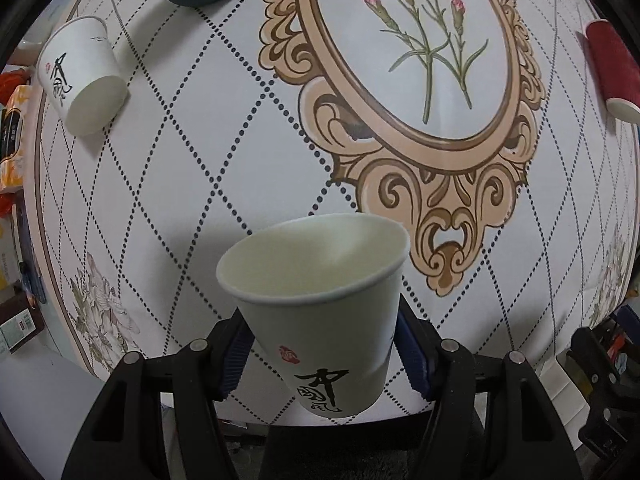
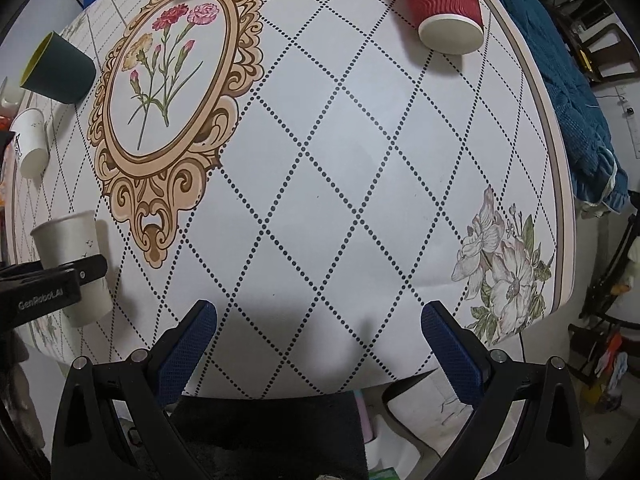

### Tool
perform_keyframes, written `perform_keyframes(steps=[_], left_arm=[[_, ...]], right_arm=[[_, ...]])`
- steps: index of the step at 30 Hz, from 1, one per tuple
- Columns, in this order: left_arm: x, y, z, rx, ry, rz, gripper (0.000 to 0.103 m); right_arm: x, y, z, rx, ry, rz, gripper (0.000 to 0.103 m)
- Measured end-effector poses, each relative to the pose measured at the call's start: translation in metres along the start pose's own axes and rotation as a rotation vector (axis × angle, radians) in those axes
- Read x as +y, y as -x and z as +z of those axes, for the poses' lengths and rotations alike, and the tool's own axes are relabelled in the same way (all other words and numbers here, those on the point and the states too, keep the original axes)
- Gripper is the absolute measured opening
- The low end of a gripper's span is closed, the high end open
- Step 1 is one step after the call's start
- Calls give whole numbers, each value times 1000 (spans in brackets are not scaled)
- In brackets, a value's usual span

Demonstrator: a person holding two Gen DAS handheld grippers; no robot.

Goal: Flip cup upside down
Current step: 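Lift the white cup upright with the left tool and set it down, then grasp the white cup with the right tool and lift it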

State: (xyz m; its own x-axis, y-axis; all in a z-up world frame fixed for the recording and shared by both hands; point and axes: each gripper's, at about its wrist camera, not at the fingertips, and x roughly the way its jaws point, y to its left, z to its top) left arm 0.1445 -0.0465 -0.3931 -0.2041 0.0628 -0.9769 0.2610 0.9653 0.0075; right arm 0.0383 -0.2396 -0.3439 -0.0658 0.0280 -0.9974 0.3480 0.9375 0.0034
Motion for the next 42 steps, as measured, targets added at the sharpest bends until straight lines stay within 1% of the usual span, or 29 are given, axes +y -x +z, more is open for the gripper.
perform_keyframes(steps=[3, 7, 8, 10, 21, 24, 27, 32, 36, 39, 42], left_arm=[[-2, -5, 1, 9, 12, -7, 64], [4, -8, 6, 28, 32, -21, 65], [6, -8, 4, 34, 38, -28, 74], [8, -12, 5, 42, 45, -27, 88], [8, -18, 2, 33, 96, -53, 88], [13, -7, 0, 24, 107, -63, 89], [20, 11, -6, -17, 119, -54, 89], [37, 49, -30, -94, 153, -38, 89], [61, 74, -61, -139, 207, -10, 89], [72, 81, -76, -154, 248, 13, 89], [85, 83, -92, -170, 290, 26, 89]], right_arm=[[-3, -1, 2, -8, 2, -1, 103], [-12, -1, 7, -9, 4, 5, 103], [-14, -1, 9, -7, 5, 6, 103], [-17, -1, 11, -6, 7, 7, 103], [-25, -1, 18, -4, 23, 4, 103], [-25, 0, 22, -5, 27, 8, 103], [-23, 4, 23, -12, 32, 13, 103], [-11, 18, 28, -30, 55, 37, 103], [0, 37, 28, -60, 100, 81, 103], [14, 46, 14, -67, 141, 121, 103], [44, 50, -2, -62, 206, 153, 103]])
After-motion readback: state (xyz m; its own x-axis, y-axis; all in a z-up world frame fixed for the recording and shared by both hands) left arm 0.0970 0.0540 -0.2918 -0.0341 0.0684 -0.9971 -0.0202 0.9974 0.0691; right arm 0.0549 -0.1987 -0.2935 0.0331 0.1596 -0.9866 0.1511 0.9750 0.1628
